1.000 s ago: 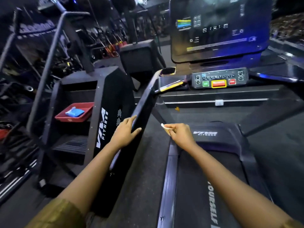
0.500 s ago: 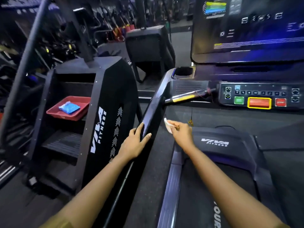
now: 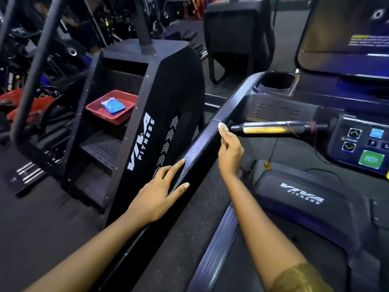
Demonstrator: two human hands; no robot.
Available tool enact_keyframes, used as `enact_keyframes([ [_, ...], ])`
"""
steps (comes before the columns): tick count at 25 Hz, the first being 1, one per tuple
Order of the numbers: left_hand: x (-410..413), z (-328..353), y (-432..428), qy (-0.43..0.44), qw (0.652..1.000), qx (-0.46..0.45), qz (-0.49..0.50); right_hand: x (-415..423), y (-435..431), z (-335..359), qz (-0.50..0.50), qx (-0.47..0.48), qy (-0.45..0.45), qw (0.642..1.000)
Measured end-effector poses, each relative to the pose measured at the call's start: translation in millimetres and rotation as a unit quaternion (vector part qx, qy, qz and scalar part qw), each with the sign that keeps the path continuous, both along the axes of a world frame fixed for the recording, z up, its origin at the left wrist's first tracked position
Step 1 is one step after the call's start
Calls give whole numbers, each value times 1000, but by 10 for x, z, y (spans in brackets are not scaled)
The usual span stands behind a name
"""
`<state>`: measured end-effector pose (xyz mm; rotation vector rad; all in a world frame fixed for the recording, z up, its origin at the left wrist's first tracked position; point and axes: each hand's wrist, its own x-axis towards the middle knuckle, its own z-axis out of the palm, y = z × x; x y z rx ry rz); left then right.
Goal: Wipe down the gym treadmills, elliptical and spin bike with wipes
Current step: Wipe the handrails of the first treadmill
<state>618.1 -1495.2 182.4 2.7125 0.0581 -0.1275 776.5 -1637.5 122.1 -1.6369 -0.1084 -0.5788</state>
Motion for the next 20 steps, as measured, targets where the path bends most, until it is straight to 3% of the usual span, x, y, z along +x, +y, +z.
enact_keyframes([
  [3,-19,36,-42,3,1000,-1,9,-245,73,-268,-33,-13,-45,998],
  [9,-37,53,-67,5,1000,14,15,-996,178,-596,39,0,-44,998],
  [13,-43,64,-81,11,999,28,21,-418,38,-440,-11,59,-30,998],
  [15,-44,77,-96,12,999,33,22,-120,55,-310,-24,46,-51,997],
  [20,-35,54,-70,17,999,34,20,-266,177,-626,-32,60,-20,997],
])
